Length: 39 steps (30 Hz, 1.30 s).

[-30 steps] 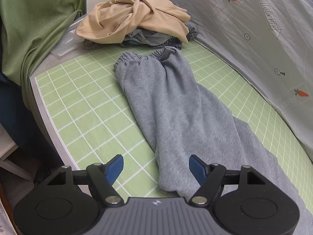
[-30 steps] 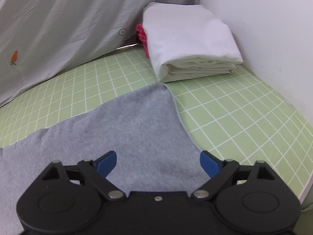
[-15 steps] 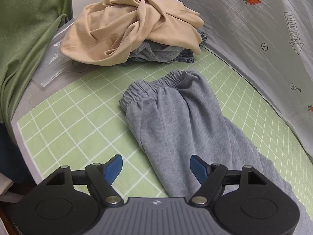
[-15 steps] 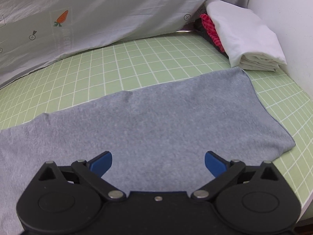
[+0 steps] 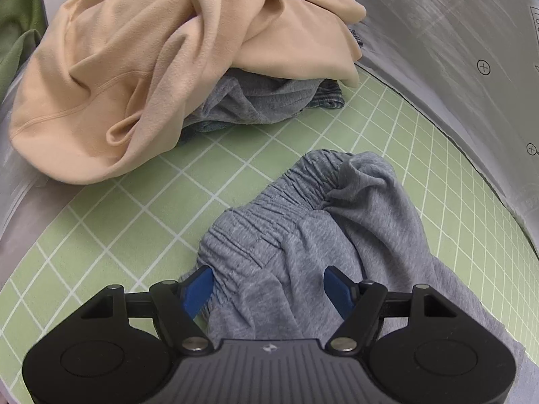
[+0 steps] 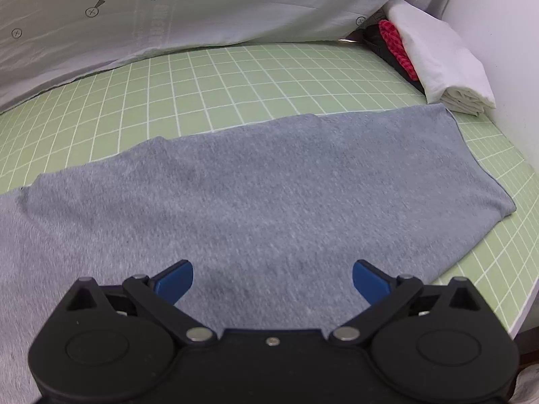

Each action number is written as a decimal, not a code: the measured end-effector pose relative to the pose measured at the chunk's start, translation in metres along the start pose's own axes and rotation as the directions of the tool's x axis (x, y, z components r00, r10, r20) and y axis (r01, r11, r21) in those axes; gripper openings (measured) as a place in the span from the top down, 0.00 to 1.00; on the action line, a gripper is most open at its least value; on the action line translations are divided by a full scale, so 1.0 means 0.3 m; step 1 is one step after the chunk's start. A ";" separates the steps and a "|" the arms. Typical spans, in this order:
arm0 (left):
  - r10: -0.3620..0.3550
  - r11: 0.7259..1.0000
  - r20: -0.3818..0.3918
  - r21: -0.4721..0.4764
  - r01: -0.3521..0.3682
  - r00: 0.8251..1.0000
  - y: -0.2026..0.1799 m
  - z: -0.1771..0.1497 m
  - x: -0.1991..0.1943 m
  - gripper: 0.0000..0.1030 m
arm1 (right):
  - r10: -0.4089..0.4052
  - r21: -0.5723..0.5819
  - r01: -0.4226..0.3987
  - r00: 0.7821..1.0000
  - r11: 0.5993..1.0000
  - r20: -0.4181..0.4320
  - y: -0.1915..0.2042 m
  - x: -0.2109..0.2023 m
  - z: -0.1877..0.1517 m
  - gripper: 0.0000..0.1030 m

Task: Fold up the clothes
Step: 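Grasp the elastic waistband with the left gripper and lift it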

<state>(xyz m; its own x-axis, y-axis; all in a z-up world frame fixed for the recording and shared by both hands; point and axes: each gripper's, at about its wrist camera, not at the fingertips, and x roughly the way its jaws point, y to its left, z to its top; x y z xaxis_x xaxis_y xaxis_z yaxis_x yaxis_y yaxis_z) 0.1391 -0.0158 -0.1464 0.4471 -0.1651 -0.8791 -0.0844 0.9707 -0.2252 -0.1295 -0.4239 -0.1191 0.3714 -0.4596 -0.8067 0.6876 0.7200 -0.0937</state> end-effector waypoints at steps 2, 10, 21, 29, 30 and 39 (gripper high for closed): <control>-0.003 1.000 -0.016 -0.004 0.003 1.000 0.005 0.022 0.025 0.30 | -0.013 -0.015 0.013 1.000 1.000 -0.005 0.024 -0.015 -0.011 0.01; -0.050 0.997 0.035 -0.050 0.051 0.998 0.046 0.031 0.026 0.74 | -0.023 -0.074 0.023 1.000 0.997 0.003 0.049 -0.060 -0.047 0.01; -0.456 0.838 0.337 -0.149 0.525 0.824 0.297 -0.096 -0.288 0.87 | 0.006 -0.070 -0.005 1.000 0.998 0.013 0.019 -0.083 -0.077 0.01; -0.221 0.874 0.151 -0.407 0.264 0.964 0.517 -0.321 -0.221 0.68 | 0.021 -0.097 -0.025 0.999 0.995 -0.046 0.019 -0.061 -0.113 0.01; -0.209 0.880 0.147 -0.402 0.252 0.967 0.520 -0.328 -0.222 0.59 | 0.026 -0.101 -0.031 0.999 0.994 -0.048 0.023 -0.060 -0.113 0.01; -0.182 0.908 0.125 -0.360 0.216 0.975 0.490 -0.305 -0.213 0.28 | 0.055 -0.132 -0.061 0.997 0.989 -0.047 0.055 -0.074 -0.105 0.01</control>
<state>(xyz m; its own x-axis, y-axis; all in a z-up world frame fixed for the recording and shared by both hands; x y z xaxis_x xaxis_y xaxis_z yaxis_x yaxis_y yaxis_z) 0.0166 0.1213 -0.1619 0.5626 -0.3163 -0.7638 -0.3006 0.7824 -0.5454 -0.1459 -0.3854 -0.1212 0.3789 -0.3943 -0.8372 0.5752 0.8091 -0.1208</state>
